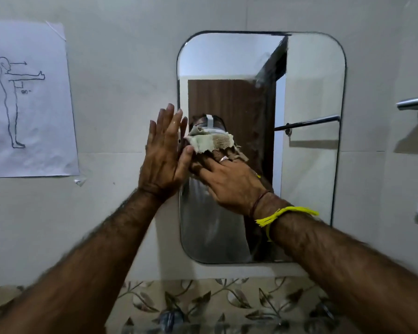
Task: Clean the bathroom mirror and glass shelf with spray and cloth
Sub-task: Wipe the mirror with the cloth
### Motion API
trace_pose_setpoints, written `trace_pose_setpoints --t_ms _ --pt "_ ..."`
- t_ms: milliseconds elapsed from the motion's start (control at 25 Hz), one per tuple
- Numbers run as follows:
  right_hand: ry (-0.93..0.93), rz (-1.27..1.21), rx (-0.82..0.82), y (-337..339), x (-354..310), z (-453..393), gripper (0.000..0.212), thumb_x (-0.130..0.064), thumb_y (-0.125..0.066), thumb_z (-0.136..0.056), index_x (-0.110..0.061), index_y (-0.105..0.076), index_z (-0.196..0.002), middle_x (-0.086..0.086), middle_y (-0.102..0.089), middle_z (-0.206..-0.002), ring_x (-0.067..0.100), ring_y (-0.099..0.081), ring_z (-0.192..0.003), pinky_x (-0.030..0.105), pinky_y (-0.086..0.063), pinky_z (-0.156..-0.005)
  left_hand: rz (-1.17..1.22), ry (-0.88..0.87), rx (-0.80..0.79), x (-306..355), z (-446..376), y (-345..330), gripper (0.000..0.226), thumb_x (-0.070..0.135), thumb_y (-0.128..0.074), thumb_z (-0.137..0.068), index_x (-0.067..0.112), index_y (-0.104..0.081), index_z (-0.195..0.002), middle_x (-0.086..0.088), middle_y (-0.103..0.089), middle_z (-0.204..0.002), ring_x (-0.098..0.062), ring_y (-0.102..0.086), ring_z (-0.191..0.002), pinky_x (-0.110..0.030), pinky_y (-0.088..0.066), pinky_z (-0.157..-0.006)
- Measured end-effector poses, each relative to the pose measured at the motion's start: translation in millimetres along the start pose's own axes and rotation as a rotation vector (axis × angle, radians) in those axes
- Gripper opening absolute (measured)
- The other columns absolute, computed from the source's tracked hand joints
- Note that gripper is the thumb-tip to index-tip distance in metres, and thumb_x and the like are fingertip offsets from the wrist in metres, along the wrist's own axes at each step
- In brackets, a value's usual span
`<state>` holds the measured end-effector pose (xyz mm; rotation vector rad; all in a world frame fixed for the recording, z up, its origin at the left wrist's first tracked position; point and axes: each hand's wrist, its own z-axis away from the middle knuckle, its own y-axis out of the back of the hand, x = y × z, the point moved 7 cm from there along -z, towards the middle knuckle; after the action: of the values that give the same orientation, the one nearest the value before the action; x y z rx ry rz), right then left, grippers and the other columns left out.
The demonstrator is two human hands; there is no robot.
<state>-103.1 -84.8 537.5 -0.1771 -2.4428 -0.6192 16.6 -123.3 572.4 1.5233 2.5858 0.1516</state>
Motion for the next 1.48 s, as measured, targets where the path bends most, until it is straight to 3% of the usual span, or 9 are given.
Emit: trace_pose_setpoints --t_ms 240,400,600,720,920,1080,1240,1360,1480 --pt "-0.373 -0.029 0.178 24 72 -37 0.063 -0.036 -0.035 -0.097 -0.027 -0.019 -0.157 0.004 -0.015 -0.166 0.034 -0.064 -0.106 0.054 -0.041 -0.106 -0.178 -0.102 0.022 -13 3 -19 0.080 0.036 -0.058 -0.092 -0.003 -0.023 -0.153 -0.020 -0.018 -0.162 -0.030 -0.012 -0.153 -0.047 -0.007 -0.125" --pt "-0.085 0.114 0.169 20 50 -58 0.059 -0.039 -0.029 -0.101 -0.025 -0.018 -0.158 0.003 -0.014 -0.166 0.029 -0.034 -0.146 0.055 -0.016 -0.120 -0.218 -0.103 0.020 -13 1 -20 0.085 0.049 -0.051 -0.093 -0.004 -0.022 -0.153 -0.019 -0.019 -0.162 -0.029 -0.013 -0.153 -0.049 -0.009 -0.125" --pt "-0.342 0.018 0.283 43 90 -83 0.057 -0.036 -0.037 -0.099 -0.026 -0.029 -0.155 0.002 -0.023 -0.164 0.035 -0.059 -0.117 0.049 -0.043 -0.104 -0.389 -0.134 -0.031 -12 3 -27 0.084 0.058 -0.044 -0.094 0.001 -0.026 -0.153 -0.017 -0.018 -0.163 -0.029 -0.011 -0.154 -0.055 -0.014 -0.123" --pt "-0.124 0.173 0.222 46 86 -111 0.055 -0.039 -0.028 -0.102 -0.025 -0.026 -0.156 0.004 -0.021 -0.164 0.030 -0.040 -0.141 0.053 -0.028 -0.115 -0.411 -0.148 -0.039 -12 3 -28 0.084 0.059 -0.044 -0.093 0.004 -0.026 -0.154 -0.017 -0.018 -0.163 -0.029 -0.012 -0.153 -0.058 -0.016 -0.121" --pt "-0.503 0.068 0.284 70 141 -131 0.056 -0.037 -0.028 -0.101 -0.030 -0.021 -0.156 0.000 -0.015 -0.166 0.031 -0.040 -0.140 0.055 -0.011 -0.119 -0.425 -0.144 -0.060 -13 4 -32 0.087 0.062 -0.042 -0.092 0.004 -0.025 -0.154 -0.016 -0.018 -0.163 -0.028 -0.013 -0.153 -0.058 -0.016 -0.121" --pt "-0.220 0.149 0.195 49 98 -132 0.055 -0.037 -0.030 -0.101 -0.031 -0.023 -0.156 -0.002 -0.016 -0.166 0.034 -0.044 -0.136 0.061 -0.032 -0.108 -0.420 -0.144 -0.062 -15 4 -32 0.089 0.063 -0.041 -0.092 0.002 -0.024 -0.154 -0.016 -0.017 -0.163 -0.028 -0.012 -0.154 -0.058 -0.016 -0.121" --pt "-0.499 0.090 0.257 71 132 -136 0.056 -0.033 -0.035 -0.100 -0.033 -0.024 -0.155 -0.001 -0.017 -0.166 0.035 -0.041 -0.139 0.063 -0.016 -0.116 -0.434 -0.148 -0.047 -14 5 -32 0.088 0.062 -0.042 -0.093 0.000 -0.026 -0.153 -0.017 -0.020 -0.162 -0.028 -0.014 -0.153 -0.057 -0.016 -0.121" --pt "-0.216 0.170 0.166 58 98 -145 0.055 -0.032 -0.033 -0.101 -0.032 -0.023 -0.156 0.001 -0.016 -0.166 0.032 -0.021 -0.150 0.064 -0.011 -0.118 -0.435 -0.149 -0.047 -13 5 -31 0.088 0.062 -0.042 -0.093 0.000 -0.026 -0.152 -0.017 -0.021 -0.162 -0.029 -0.014 -0.153 -0.058 -0.016 -0.121" --pt "-0.309 0.134 0.233 59 120 -128 0.056 -0.031 -0.037 -0.099 -0.034 -0.026 -0.154 -0.002 -0.018 -0.165 0.032 -0.043 -0.138 0.061 -0.018 -0.116 -0.437 -0.145 -0.048 -14 5 -30 0.088 0.061 -0.042 -0.093 -0.001 -0.026 -0.152 -0.018 -0.021 -0.162 -0.029 -0.014 -0.153 -0.058 -0.016 -0.121"
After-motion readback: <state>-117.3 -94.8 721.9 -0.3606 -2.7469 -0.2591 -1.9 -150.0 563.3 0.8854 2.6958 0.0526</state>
